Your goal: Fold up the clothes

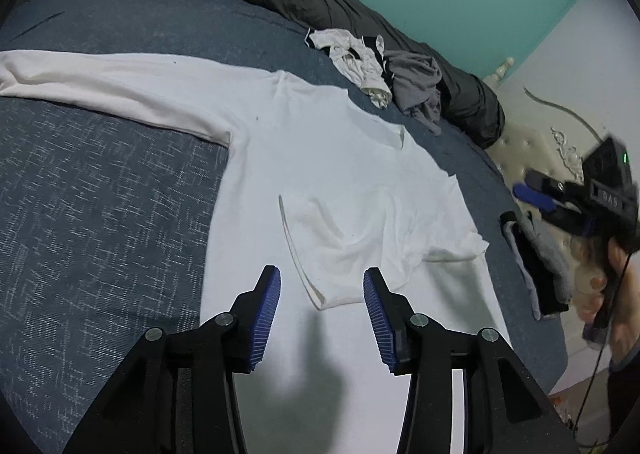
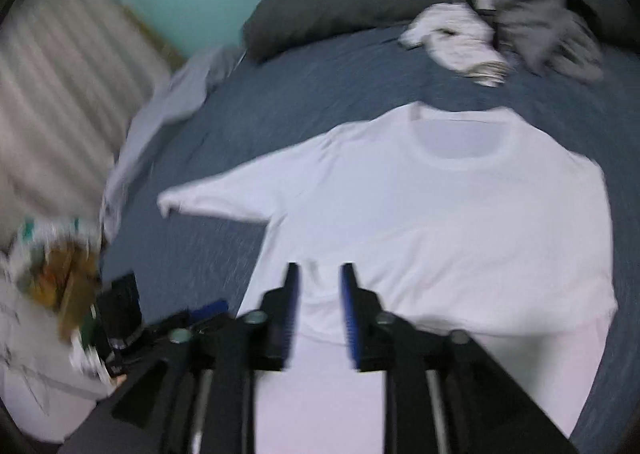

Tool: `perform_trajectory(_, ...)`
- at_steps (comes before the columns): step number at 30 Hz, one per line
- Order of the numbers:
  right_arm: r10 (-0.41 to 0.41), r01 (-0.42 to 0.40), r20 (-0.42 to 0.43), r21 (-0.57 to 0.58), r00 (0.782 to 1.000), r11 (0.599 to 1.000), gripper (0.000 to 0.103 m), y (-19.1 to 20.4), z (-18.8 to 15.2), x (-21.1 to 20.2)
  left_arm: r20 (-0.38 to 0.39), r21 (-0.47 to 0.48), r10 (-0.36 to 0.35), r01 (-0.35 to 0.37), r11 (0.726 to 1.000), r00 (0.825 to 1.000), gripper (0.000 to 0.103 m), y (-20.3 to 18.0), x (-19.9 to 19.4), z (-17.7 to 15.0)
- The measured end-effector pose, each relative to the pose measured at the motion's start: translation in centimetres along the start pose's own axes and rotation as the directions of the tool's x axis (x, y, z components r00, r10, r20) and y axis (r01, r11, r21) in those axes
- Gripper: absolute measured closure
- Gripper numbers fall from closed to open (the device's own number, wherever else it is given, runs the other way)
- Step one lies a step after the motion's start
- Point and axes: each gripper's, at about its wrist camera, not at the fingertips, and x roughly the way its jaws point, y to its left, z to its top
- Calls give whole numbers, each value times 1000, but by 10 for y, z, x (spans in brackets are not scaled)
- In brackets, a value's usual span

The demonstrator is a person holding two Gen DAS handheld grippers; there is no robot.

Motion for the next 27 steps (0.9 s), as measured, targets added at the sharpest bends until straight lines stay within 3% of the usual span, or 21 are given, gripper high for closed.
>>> perform_trajectory(5, -63, 51, 83, 140, 995, 989, 62, -70, -47, -19, -41, 13, 15, -15, 1000, 999, 53, -2, 20, 1)
perform_trajectory(12, -56, 16, 125, 302, 991, 953, 62, -132, -115, -23, -67, 35, 71, -69, 997, 995, 53, 0, 55, 21)
perform_trajectory(22, 14, -72, 174, 337, 985, 939, 61, -160, -141, -16, -79, 45, 120, -117, 992, 990, 54, 5, 85, 37)
perform_trajectory(23, 19, -78, 177, 332, 984, 940, 61, -161, -141, -15, -82, 48, 121, -117, 992, 989, 55, 4, 88, 37)
perform_trajectory(26, 21, -78, 177, 324, 984, 943, 58, -163, -141, -12, -91, 60, 124, -119, 991, 988, 73, 2, 93, 35)
perform_trajectory(27, 20, -77, 176, 327, 984, 942, 58, -165, -141, -11, -92, 58, 119, -114, 992, 989, 84, 2, 93, 34)
